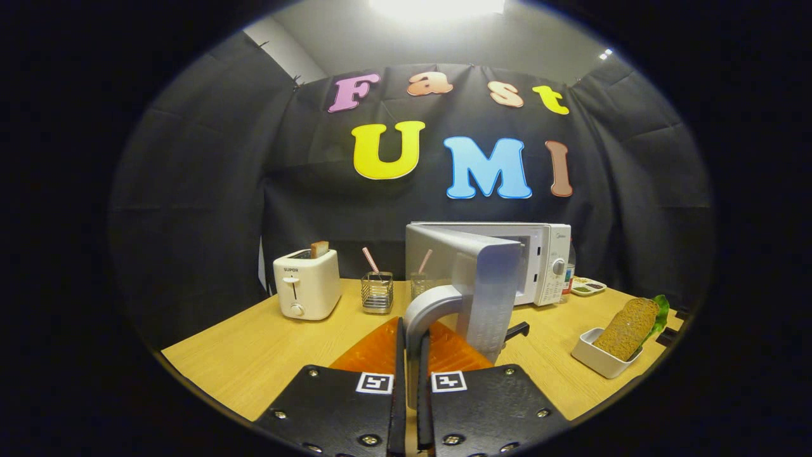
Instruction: Open the microwave, put the food inside, and close the microwave door.
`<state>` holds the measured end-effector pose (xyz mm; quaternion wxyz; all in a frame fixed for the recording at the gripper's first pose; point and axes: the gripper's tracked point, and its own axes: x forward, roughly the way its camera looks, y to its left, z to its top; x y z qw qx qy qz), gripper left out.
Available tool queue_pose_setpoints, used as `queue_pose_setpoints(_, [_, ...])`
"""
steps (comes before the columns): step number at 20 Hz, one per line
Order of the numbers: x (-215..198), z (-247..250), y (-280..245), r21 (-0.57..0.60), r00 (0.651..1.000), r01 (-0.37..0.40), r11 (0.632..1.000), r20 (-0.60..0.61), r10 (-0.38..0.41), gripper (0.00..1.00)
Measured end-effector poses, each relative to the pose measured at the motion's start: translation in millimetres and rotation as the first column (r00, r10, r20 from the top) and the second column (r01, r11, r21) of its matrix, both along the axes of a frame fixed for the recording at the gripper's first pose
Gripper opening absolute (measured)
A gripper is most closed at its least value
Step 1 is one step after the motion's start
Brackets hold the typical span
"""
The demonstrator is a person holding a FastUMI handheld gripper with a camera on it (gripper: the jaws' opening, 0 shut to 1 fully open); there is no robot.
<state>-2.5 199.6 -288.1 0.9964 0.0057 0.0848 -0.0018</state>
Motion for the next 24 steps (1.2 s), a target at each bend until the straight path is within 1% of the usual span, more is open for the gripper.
queue_pose_setpoints(2, [2.2, 0.1, 12.9, -0.01, 0.999, 0.031, 0.999, 0.018, -0.031, 0.08])
queue_pose_setpoints(4, [2.4, -2.2, 16.9, -0.025, 0.999, 0.047, 0.999, 0.014, -0.046, 0.08])
queue_pose_setpoints(5, [2.6, -3.3, 16.0, -0.036, 0.999, 0.044, 0.998, 0.011, -0.044, 0.08])
queue_pose_setpoints(6, [3.6, -4.0, 18.3, -0.032, 1.0, 0.02, 0.999, 0.004, -0.02, 0.08])
queue_pose_setpoints(7, [0.4, -3.5, 13.5, -0.038, 1.0, 0.028, 0.999, 0.001, -0.028, 0.21])
queue_pose_setpoints(8, [-1.3, -2.5, 7.5, -0.042, 0.999, 0.033, 0.999, -0.005, -0.033, 0.31])
queue_pose_setpoints(10, [-11.9, 0.7, 9.2, -0.041, 1.0, -0.003, 0.999, 0.003, 0.004, 0.42])
queue_pose_setpoints(11, [-18.1, 5.6, 9.1, -0.051, 1.0, -0.016, 0.999, 0.017, 0.017, 0.56])
queue_pose_setpoints(12, [-25.5, 10.8, 8.4, -0.067, 0.999, -0.035, 0.997, 0.033, 0.037, 0.61])
queue_pose_setpoints(15, [-49.5, 28.5, 7.0, -0.077, 0.985, -0.136, 0.988, 0.097, 0.143, 0.61])
queue_pose_setpoints(16, [-56.9, 34.6, 7.4, -0.066, 0.974, -0.188, 0.98, 0.116, 0.195, 0.61])
queue_pose_setpoints(17, [-61.9, 35.6, -0.6, -0.059, 0.968, -0.216, 0.975, 0.118, 0.222, 0.73])
queue_pose_setpoints(19, [-68.1, 36.4, -34.1, -0.067, 0.97, -0.207, 0.976, 0.119, 0.214, 0.81])
queue_pose_setpoints(24, [-71.7, 32.1, -106.0, -0.082, 0.973, -0.181, 0.98, 0.127, 0.19, 0.82])
